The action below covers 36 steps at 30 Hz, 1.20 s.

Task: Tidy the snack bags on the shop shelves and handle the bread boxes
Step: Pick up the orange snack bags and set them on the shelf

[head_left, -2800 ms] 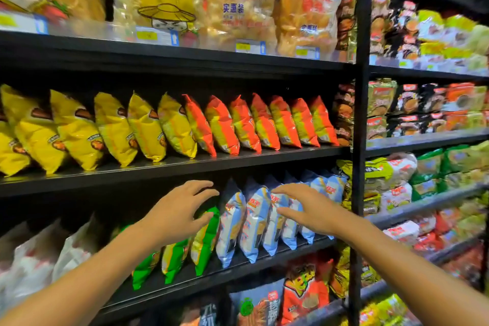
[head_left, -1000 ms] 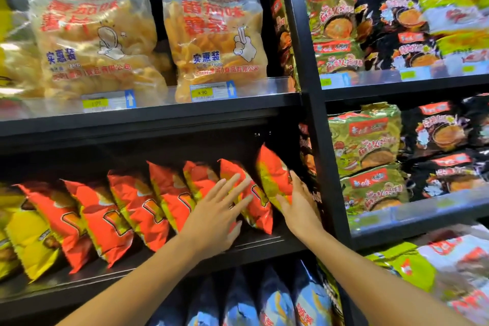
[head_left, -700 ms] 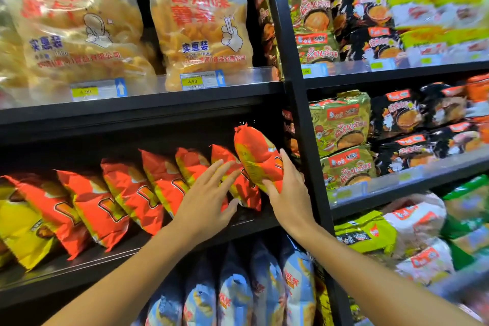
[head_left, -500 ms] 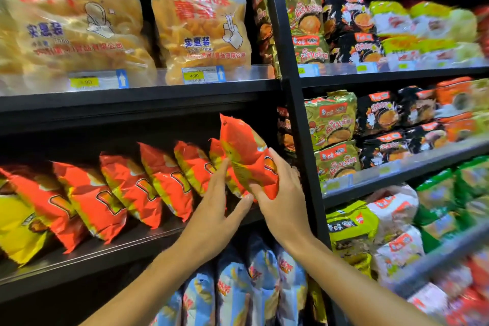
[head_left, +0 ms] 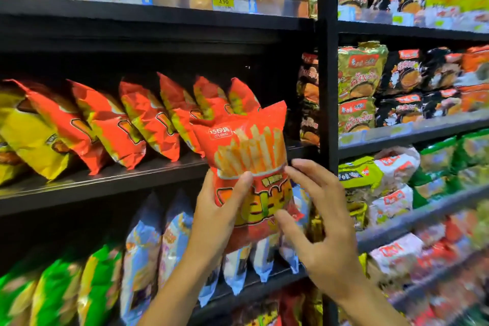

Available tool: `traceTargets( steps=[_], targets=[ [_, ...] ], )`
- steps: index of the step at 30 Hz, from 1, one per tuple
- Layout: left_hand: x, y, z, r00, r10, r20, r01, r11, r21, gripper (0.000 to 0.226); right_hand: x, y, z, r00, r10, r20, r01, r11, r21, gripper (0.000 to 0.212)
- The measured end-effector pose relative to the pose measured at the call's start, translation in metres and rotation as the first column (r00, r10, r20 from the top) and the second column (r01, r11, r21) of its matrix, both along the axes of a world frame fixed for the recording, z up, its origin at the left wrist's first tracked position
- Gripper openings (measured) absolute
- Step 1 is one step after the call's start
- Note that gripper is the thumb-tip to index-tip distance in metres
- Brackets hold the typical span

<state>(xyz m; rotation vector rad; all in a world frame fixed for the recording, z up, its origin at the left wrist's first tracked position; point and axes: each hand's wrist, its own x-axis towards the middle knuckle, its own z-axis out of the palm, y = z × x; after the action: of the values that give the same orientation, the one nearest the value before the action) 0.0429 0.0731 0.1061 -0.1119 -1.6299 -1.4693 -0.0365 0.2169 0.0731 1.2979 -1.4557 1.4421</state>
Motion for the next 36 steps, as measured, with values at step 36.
traceTargets(
  steps=[36],
  targets=[
    [0.031,0.068,-0.164,0.954,0.105,0.282,-0.137,0.986,0.095,0.042,0.007,0.057,-0.133,0.484,0.45,0.75,-0.356,0.885,-0.3,0.021]
  ],
)
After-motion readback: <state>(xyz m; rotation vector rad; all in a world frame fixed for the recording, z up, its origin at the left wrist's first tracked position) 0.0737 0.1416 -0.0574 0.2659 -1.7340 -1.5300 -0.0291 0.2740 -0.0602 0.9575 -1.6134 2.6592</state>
